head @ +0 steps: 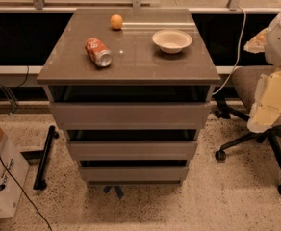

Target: Open middle drawer

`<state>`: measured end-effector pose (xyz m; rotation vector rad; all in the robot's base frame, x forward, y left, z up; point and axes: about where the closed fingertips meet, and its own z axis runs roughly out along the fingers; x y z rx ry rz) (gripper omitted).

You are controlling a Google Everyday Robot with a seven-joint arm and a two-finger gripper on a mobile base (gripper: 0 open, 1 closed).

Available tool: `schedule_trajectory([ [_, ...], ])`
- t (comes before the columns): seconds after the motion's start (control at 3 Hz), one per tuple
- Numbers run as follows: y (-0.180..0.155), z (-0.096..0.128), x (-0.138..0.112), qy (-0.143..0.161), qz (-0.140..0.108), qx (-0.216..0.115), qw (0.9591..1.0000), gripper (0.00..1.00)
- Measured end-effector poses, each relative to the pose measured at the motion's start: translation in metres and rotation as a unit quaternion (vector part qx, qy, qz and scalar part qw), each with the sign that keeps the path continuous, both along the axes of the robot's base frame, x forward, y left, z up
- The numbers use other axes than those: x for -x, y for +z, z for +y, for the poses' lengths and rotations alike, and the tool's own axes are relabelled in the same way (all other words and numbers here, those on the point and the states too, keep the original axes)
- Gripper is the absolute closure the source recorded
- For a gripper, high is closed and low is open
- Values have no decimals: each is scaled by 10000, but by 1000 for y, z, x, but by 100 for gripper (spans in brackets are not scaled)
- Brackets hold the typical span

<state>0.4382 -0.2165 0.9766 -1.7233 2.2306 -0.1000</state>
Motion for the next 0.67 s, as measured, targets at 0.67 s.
schedule_trajectory([
  [0.67, -13, 4, -8, -28, -136, -46, 9999, 0],
])
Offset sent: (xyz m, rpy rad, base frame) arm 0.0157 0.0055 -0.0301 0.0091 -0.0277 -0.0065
